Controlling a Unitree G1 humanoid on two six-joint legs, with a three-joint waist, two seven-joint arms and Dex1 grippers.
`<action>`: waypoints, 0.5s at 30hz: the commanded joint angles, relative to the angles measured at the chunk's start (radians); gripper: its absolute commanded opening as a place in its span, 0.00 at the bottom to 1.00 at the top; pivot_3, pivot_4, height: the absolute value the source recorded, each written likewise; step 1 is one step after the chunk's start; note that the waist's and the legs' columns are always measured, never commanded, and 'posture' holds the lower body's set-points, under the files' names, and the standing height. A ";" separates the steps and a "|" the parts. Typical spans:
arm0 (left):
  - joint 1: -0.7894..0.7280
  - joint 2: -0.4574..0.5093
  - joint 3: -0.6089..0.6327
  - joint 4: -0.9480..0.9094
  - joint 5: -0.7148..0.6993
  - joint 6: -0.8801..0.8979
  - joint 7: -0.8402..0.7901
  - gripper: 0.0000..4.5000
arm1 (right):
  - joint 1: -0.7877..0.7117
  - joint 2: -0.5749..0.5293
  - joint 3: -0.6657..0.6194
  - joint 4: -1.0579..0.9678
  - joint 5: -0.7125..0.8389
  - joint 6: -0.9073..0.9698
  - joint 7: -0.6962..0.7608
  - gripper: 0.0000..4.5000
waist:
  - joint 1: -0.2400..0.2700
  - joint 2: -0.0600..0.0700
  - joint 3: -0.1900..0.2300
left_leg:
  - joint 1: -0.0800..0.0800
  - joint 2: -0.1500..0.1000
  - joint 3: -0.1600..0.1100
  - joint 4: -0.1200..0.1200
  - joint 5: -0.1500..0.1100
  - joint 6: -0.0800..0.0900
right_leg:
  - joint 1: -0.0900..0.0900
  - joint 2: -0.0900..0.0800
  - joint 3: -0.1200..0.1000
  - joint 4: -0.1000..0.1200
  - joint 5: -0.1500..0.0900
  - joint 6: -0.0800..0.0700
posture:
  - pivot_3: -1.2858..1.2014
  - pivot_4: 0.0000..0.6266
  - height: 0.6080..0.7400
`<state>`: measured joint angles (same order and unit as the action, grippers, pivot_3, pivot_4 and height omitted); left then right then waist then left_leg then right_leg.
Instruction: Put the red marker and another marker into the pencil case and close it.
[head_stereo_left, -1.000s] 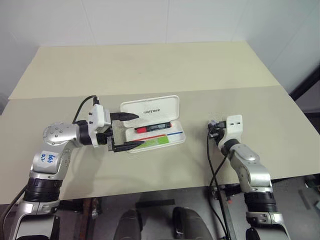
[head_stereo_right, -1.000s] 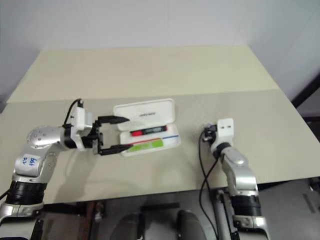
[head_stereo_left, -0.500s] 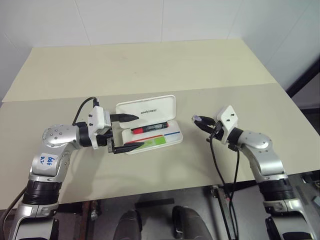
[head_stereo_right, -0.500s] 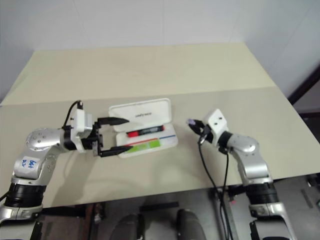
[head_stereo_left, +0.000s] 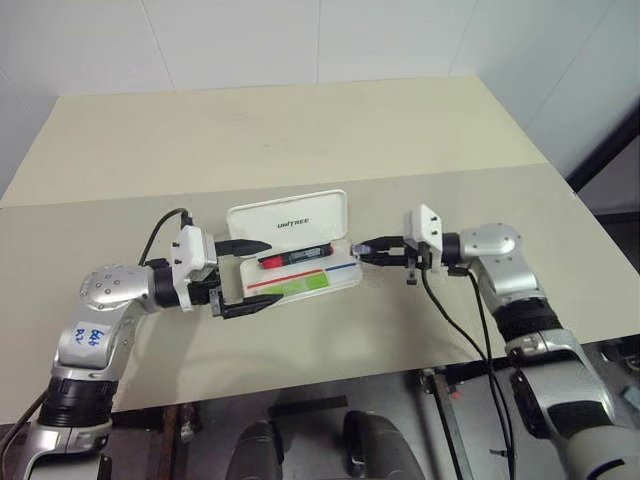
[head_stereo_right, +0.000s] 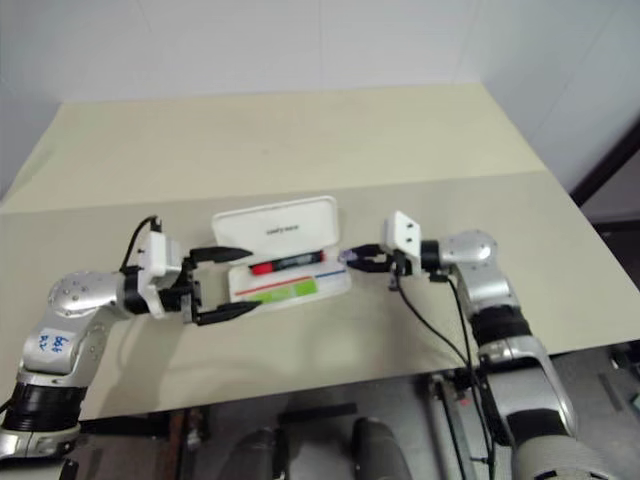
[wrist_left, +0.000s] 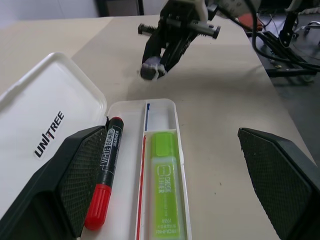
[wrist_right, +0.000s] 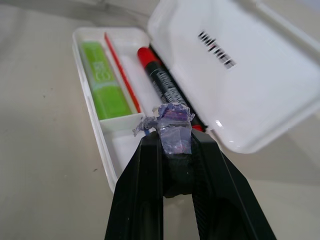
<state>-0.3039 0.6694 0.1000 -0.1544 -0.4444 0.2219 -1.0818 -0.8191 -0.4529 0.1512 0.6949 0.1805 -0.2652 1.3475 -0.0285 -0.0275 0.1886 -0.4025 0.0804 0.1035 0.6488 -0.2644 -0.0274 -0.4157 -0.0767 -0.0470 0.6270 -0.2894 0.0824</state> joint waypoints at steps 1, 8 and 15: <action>0.019 0.017 0.035 -0.057 -0.026 0.008 0.017 1.00 | -0.052 0.023 0.005 0.069 -0.008 -0.064 0.057 0.09 | 0.000 0.000 0.000 | 0.000 0.000 0.000 0.000 0.000 0.000 | 0.000 0.000 0.000 0.000 0.000 0.000 | 0.52 0.24 1.00; 0.065 0.024 0.063 -0.094 -0.031 0.017 0.039 1.00 | -0.093 0.055 0.018 0.176 -0.044 -0.119 0.112 0.09 | 0.000 0.000 0.000 | 0.000 0.000 0.001 0.000 0.000 0.000 | 0.000 -0.001 0.000 0.000 0.000 0.000 | 0.52 0.24 1.00; 0.079 0.025 0.070 -0.108 -0.033 0.022 0.048 1.00 | -0.108 0.078 0.016 0.241 -0.071 -0.155 0.119 0.09 | -0.001 0.000 0.000 | 0.000 0.000 0.001 0.000 0.000 -0.001 | 0.000 -0.001 0.000 0.000 0.000 0.000 | 0.52 0.24 1.00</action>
<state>-0.2262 0.6810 0.1459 -0.2261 -0.4515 0.2445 -1.0389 -0.8998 -0.3764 0.1752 0.9324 0.1090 -0.3964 1.4499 -0.0294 -0.0270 0.1888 -0.4022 0.0806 0.1042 0.6493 -0.2646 -0.0280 -0.4157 -0.0776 -0.0468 0.6271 -0.2895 0.0821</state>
